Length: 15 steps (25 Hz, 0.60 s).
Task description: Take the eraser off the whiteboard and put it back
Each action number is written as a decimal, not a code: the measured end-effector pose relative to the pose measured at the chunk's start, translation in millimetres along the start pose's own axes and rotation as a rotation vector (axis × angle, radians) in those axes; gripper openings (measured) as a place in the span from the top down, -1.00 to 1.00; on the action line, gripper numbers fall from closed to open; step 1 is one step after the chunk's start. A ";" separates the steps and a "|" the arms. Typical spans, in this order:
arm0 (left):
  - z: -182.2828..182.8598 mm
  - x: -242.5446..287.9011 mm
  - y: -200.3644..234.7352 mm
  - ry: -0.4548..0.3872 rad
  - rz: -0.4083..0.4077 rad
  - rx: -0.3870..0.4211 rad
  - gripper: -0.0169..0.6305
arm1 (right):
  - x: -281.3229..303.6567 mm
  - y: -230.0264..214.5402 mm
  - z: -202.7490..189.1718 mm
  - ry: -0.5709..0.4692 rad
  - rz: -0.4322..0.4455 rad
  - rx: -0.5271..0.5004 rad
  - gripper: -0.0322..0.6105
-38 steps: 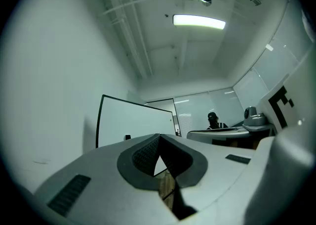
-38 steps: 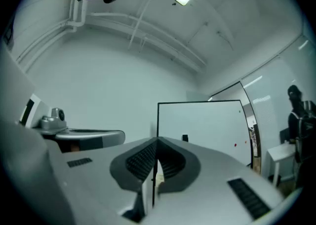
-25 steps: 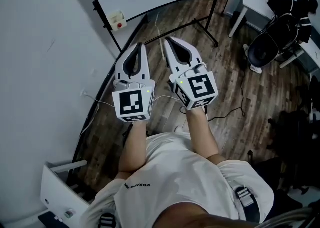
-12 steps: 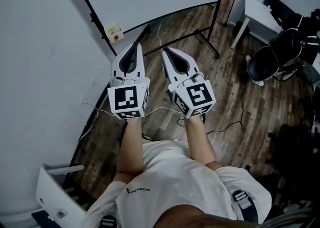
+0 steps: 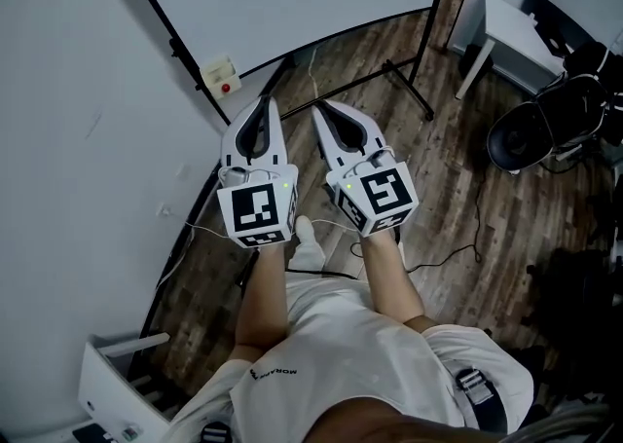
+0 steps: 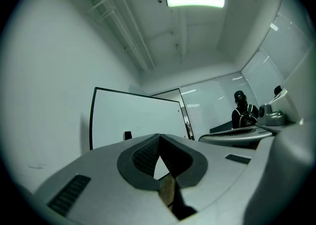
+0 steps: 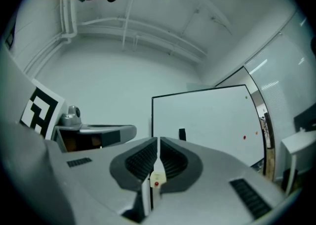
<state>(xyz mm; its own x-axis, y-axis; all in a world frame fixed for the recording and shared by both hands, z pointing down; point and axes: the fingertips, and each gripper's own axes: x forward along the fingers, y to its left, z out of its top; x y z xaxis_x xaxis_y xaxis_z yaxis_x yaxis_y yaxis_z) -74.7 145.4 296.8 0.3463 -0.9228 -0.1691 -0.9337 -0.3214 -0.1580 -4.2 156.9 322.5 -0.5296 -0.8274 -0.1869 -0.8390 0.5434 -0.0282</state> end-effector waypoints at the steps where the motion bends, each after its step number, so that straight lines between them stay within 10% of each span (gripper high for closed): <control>1: -5.5 11.2 7.1 -0.004 0.004 -0.007 0.94 | 13.5 -4.6 -2.7 0.002 0.002 -0.011 0.86; 15: -46.5 175.3 118.7 0.008 0.005 -0.036 0.94 | 206.7 -65.7 -14.9 0.022 -0.020 -0.034 0.86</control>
<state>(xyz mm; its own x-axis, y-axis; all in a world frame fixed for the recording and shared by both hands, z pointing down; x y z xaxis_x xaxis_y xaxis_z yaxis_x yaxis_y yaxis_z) -129.0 -64.4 293.7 0.3412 -0.9260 -0.1616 -0.9380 -0.3244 -0.1218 -60.4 -52.0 300.4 -0.5146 -0.8414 -0.1651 -0.8533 0.5215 0.0020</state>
